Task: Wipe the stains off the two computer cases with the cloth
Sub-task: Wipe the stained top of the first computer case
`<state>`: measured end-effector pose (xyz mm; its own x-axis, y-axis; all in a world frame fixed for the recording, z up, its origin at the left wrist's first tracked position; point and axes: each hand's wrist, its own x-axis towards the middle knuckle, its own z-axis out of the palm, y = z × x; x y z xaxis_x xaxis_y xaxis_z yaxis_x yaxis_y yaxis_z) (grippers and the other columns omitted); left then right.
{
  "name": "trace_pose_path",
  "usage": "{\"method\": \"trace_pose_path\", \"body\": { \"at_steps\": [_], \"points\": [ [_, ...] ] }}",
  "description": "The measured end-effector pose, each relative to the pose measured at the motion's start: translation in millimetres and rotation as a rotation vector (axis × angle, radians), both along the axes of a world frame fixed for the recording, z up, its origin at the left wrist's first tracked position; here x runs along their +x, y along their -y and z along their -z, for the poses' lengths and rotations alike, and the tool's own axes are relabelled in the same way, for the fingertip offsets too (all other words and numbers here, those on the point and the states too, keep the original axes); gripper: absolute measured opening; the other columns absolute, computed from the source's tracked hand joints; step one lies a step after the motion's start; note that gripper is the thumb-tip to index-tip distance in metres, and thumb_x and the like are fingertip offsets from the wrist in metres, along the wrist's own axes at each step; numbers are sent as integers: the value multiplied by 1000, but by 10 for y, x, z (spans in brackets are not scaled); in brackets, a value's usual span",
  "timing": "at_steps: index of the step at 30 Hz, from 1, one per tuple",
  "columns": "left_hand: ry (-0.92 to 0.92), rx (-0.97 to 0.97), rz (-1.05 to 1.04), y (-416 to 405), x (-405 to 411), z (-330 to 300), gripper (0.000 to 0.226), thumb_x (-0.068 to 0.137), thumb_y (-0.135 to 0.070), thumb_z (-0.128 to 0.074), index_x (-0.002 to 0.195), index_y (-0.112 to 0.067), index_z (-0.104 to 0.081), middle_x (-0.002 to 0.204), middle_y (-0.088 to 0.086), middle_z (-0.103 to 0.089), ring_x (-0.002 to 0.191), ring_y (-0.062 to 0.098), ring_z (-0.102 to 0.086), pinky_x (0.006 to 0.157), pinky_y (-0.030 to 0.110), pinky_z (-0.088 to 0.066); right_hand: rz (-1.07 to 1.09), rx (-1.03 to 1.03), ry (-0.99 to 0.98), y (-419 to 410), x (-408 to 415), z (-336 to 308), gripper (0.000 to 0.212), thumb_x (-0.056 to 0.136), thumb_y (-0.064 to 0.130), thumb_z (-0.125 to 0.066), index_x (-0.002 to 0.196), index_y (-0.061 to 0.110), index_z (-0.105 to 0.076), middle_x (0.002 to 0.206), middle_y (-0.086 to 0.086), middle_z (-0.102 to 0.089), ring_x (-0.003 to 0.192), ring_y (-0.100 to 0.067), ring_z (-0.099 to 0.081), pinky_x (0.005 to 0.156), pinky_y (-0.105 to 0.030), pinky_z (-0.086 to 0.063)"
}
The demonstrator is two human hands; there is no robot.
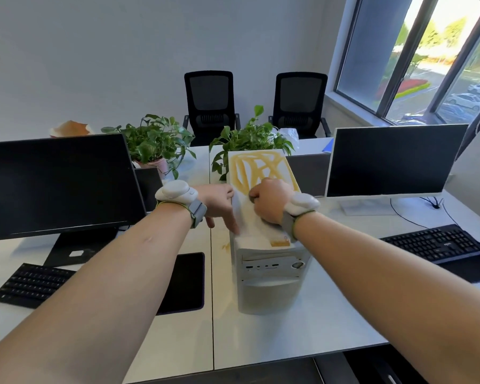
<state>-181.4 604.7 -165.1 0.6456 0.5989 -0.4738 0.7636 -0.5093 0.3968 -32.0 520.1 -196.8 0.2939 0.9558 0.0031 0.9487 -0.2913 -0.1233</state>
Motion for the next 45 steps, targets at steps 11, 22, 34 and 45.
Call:
{"method": "trace_pose_path", "body": {
  "at_steps": [11, 22, 34, 45],
  "points": [
    [-75, 100, 22, 39, 43, -13, 55, 95, 2, -41, 149, -8, -36, 144, 7, -49, 95, 31, -76, 38, 15, -44, -69, -69, -42, 547, 297, -84, 30, 95, 25, -55, 112, 32, -78, 105, 8, -68, 97, -21, -63, 88, -36, -56],
    [-119, 161, 11, 93, 79, -57, 40, 100, -5, -34, 140, -10, -42, 122, 14, -57, 89, 34, -76, 82, 50, -63, 41, 45, -129, 220, 108, 2, 28, 95, 40, -63, 115, 21, -58, 114, -3, -51, 102, -29, -57, 81, -36, -46],
    [-153, 198, 27, 119, 94, -67, 37, 97, -3, -34, 132, -8, -44, 95, 8, -52, 85, 34, -75, 72, 42, -62, 31, -16, 20, 299, 3, 64, 21, 94, 18, -52, 110, 28, -61, 104, 2, -55, 98, -23, -57, 81, -32, -47],
    [-230, 264, 44, 170, 241, -138, 46, 91, -37, -70, 123, -8, -56, 98, 9, -64, 70, 24, -67, 60, 28, -50, 155, 77, -80, 509, 326, 106, 29, 104, 19, -42, 109, 15, -70, 111, -3, -60, 105, -23, -54, 84, -34, -52]
  ]
}}
